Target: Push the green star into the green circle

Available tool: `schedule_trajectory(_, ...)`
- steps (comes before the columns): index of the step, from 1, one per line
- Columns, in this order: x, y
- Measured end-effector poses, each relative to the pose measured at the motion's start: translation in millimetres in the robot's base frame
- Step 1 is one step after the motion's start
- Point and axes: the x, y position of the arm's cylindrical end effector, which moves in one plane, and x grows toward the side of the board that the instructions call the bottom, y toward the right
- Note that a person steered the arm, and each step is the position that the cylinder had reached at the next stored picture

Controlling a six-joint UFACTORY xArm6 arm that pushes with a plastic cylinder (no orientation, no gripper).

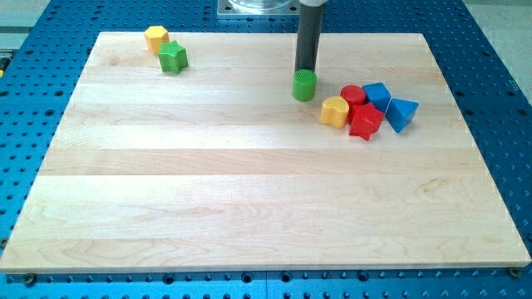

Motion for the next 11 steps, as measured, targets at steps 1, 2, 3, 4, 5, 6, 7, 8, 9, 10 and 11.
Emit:
schedule_trajectory(1, -9, -13)
schedule_trajectory(2, 15, -58)
schedule_trajectory(3, 30, -5)
schedule_trajectory(4, 56, -114)
schedule_trajectory(5, 59, -279)
schedule_trajectory(6, 37, -361)
schedule_trajectory(7, 7, -369)
schedule_trajectory(8, -32, -336)
schedule_trajectory(9, -46, -297)
schedule_trajectory(10, -46, -205)
schedule_trajectory(11, -36, -261)
